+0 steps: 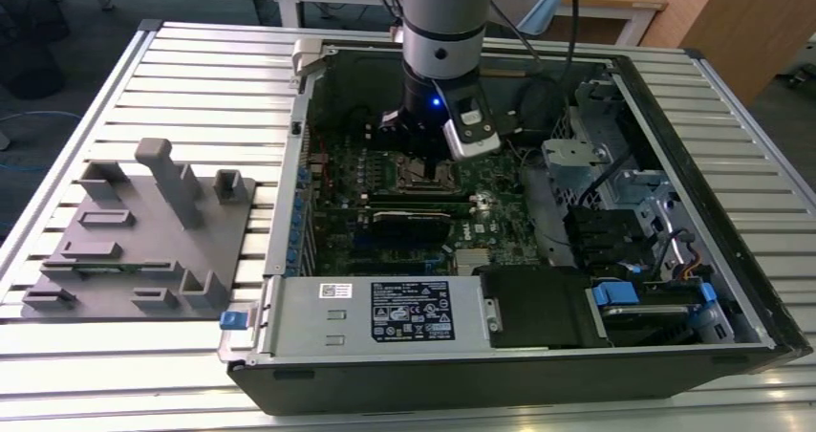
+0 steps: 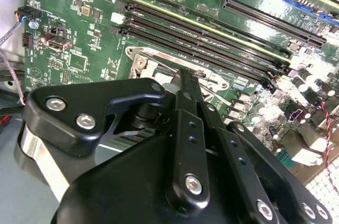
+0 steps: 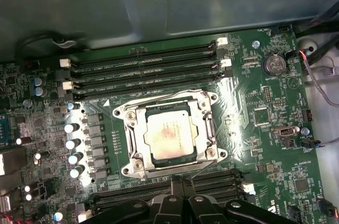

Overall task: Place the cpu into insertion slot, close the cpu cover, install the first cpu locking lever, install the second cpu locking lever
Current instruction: 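Install the second cpu locking lever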

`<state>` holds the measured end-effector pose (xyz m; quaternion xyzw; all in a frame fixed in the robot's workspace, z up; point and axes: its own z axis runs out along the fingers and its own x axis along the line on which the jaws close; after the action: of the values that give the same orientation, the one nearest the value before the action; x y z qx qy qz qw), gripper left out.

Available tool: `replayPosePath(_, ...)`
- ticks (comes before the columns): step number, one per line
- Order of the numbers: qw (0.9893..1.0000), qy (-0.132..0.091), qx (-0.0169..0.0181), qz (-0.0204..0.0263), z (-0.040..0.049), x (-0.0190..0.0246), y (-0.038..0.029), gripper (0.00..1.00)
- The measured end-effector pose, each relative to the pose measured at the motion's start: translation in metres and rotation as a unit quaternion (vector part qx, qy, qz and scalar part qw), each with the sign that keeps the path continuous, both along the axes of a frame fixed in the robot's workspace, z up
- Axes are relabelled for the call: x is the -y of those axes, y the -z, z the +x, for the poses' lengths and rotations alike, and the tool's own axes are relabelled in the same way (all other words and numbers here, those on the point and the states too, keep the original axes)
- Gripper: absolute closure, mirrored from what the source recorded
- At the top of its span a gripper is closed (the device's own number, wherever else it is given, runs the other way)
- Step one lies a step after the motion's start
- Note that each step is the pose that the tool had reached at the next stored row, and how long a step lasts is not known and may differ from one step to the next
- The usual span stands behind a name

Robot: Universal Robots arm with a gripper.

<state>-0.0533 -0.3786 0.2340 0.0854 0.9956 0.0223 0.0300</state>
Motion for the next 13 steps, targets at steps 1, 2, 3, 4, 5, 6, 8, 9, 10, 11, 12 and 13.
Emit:
replayPosePath(1,1.0000,-0.003,0.0000,-0.0001,0.0000,0.0003,0.0000,0.90)
replayPosePath(2,1.0000,-0.005,0.0000,-0.0001,0.0000,0.0006,0.0001,0.90)
replayPosePath(3,1.0000,-0.008,0.0000,-0.0001,0.0000,0.0009,0.0002,0.90)
replayPosePath(4,1.0000,-0.009,0.0000,-0.0001,-0.0002,0.0012,0.0003,0.90)
replayPosePath(5,1.0000,-0.010,0.0000,-0.0001,-0.0006,0.0015,0.0003,0.90)
replayPosePath(6,1.0000,-0.010,0.0000,-0.0001,-0.0014,0.0018,0.0004,0.90)
replayPosePath(8,0.9999,-0.010,0.0001,-0.0001,-0.0041,0.0024,0.0007,0.90)
replayPosePath(9,0.9999,-0.010,0.0002,-0.0001,-0.0057,0.0027,0.0007,0.90)
replayPosePath(10,0.9999,-0.010,0.0004,-0.0001,-0.0074,0.0029,0.0008,0.90)
replayPosePath(11,0.9999,-0.010,0.0006,-0.0002,-0.0090,0.0030,0.0008,0.90)
replayPosePath(12,0.9999,-0.010,0.0008,-0.0002,-0.0104,0.0030,0.0010,0.90)
replayPosePath(13,0.9999,-0.010,0.0010,-0.0001,-0.0118,0.0030,0.0011,0.90)
